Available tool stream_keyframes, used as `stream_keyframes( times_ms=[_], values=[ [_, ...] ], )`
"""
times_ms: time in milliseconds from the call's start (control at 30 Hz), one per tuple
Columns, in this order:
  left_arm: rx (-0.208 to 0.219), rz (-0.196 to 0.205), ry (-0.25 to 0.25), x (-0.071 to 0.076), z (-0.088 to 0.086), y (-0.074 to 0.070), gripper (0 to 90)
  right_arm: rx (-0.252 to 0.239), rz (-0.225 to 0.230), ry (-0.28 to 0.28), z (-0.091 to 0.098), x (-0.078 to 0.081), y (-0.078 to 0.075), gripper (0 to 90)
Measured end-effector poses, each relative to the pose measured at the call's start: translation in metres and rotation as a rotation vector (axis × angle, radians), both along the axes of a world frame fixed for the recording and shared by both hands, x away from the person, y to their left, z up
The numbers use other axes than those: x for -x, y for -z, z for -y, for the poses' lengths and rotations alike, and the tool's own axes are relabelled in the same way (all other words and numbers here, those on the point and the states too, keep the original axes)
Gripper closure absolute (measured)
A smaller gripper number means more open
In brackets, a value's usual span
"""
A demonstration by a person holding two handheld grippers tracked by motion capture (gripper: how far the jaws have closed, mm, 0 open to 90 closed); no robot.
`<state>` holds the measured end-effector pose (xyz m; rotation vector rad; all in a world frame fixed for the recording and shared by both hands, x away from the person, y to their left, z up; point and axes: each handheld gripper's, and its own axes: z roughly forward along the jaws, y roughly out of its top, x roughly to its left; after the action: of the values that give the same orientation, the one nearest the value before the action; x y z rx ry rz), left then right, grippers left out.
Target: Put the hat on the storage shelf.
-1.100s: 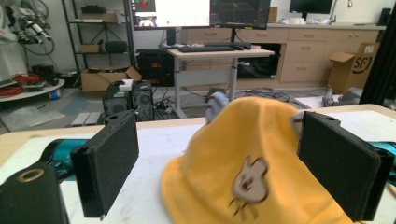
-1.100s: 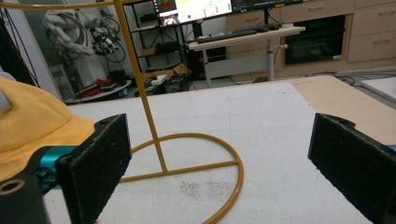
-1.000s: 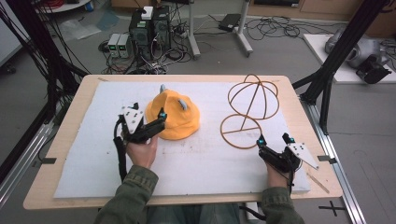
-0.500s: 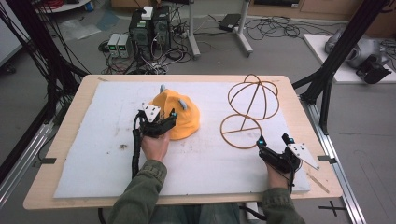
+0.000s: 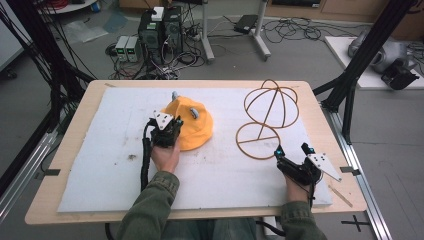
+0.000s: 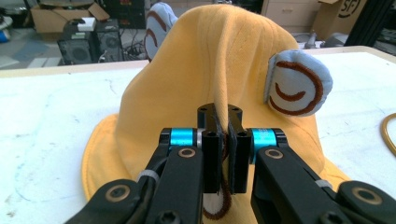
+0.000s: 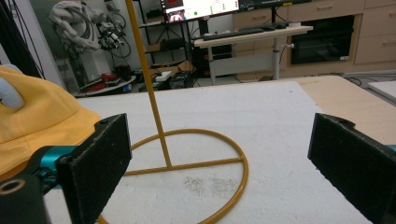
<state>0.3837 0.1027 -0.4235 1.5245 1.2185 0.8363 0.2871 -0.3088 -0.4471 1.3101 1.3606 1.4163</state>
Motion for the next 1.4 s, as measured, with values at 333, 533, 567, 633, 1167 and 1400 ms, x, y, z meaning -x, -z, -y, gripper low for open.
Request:
stream_keyframes(
  times_ms=[333,533,567,633,1167,1400],
  values=[
    [0.052,0.12,0.014,0.014,-0.01,-0.018,86.9,0.0,0.0,0.001,0.0,0.001,0.0,5.7],
    [0.102,0.262,0.043,0.035,-0.023,-0.042,86.9,0.01,0.003,0.002,0.0,0.001,0.001,5.7],
    [0.112,0.281,0.046,0.038,-0.025,-0.046,86.9,0.01,0.003,0.002,0.0,0.001,0.001,5.7],
    [0.125,0.323,0.056,0.044,-0.028,-0.056,86.9,0.009,-0.001,-0.001,-0.001,0.001,0.001,5.7],
    [0.219,0.531,0.131,0.067,-0.042,-0.111,86.9,0.016,-0.006,-0.007,-0.004,0.001,0.002,5.7],
    [0.217,0.551,0.238,0.062,-0.024,-0.14,86.8,0.019,-0.004,-0.006,-0.003,0.001,0.001,5.8]
  ],
)
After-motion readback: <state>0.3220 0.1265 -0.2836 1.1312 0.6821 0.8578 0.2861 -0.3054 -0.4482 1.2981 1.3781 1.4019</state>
